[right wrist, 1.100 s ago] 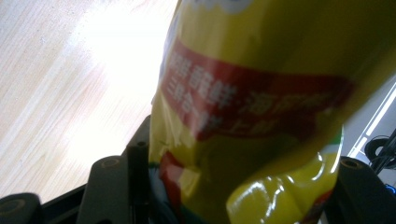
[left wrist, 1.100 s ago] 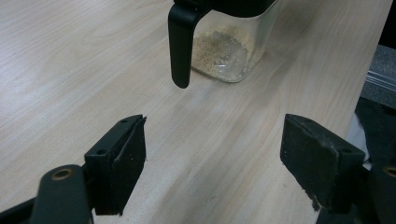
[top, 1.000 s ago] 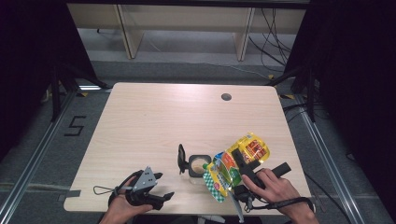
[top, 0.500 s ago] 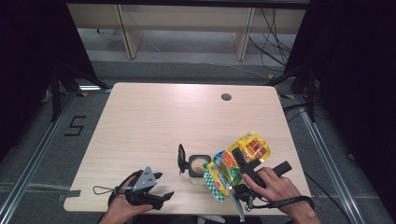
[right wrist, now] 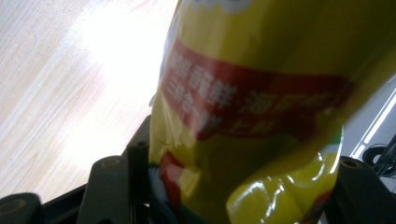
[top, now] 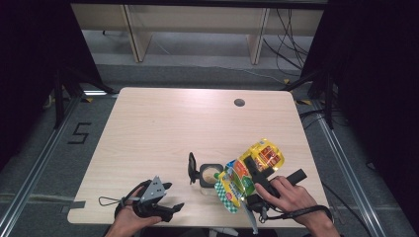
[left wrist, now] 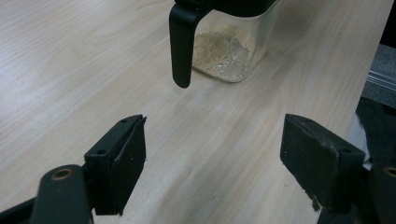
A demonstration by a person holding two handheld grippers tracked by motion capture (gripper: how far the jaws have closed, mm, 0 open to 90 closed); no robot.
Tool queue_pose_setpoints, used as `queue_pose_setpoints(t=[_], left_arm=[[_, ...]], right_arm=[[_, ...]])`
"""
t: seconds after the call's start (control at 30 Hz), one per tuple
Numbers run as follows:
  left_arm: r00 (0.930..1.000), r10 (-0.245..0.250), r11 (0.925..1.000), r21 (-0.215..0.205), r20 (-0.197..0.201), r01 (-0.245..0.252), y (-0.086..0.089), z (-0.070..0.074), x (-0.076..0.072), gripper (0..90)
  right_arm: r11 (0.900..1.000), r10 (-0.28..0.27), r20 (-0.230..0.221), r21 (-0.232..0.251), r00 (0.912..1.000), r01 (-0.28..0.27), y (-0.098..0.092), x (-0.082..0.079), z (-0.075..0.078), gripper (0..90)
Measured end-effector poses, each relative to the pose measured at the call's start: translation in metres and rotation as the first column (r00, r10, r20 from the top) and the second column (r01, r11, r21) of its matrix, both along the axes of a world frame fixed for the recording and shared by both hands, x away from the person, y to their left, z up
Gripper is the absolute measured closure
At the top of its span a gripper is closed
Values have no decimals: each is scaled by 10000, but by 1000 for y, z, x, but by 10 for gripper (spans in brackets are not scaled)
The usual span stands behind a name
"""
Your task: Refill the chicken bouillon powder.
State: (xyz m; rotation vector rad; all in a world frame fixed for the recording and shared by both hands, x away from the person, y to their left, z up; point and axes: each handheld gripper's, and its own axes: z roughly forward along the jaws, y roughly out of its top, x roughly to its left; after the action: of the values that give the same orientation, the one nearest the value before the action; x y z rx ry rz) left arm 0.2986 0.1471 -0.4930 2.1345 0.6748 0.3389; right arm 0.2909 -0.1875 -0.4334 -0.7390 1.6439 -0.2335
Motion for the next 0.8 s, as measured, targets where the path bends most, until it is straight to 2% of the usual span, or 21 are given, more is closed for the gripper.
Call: queue_pose_setpoints(t=[0.03, 0.07, 0.13, 0.2, 0.27, 0.3, 0.33, 0.4, 0.8], left_arm=[[10000, 14, 10000, -29, -17, -14, 0, 0, 0, 221], [9999, 104, 9994, -342, -76, -107, -1, -1, -1, 221], [10000, -37, 9997, -224, 51, 38, -1, 0, 0, 221], [10000, -8, 10000, -27, -46, 8, 0, 0, 0, 221], [9998, -77, 9999, -100, -204, 75, 0, 1, 0, 221], [9999, -93, 9999, 91, -132, 95, 1, 1, 0, 221], [10000, 40, 10000, -90, -40, -41, 0, 0, 0, 221], [9999, -3, 9998, -173, -110, 1, 0, 0, -1, 221], [10000, 21, 9999, -158, -87, -23, -1, 0, -1, 221]], right_arm=[[10000, -30, -6, 38, 10000, 30, 0, 0, 0, 423], [10000, 38, 29, 18, 10000, -38, 1, 0, 1, 429], [10000, 55, 2, 25, 10000, -55, 1, 0, 2, 430], [10000, 47, -8, -27, 10000, -47, 1, 0, 2, 432], [10000, 60, -29, -2, 10000, -60, 1, 0, 2, 433], [10000, 67, -45, 51, 10000, -67, 1, 0, 3, 433], [10000, 78, -16, 40, 10000, -78, 2, 1, 3, 433], [10000, 48, -70, 55, 10000, -47, 1, 1, 3, 433], [10000, 9, -110, -55, 9999, -10, 0, 0, 7, 434]])
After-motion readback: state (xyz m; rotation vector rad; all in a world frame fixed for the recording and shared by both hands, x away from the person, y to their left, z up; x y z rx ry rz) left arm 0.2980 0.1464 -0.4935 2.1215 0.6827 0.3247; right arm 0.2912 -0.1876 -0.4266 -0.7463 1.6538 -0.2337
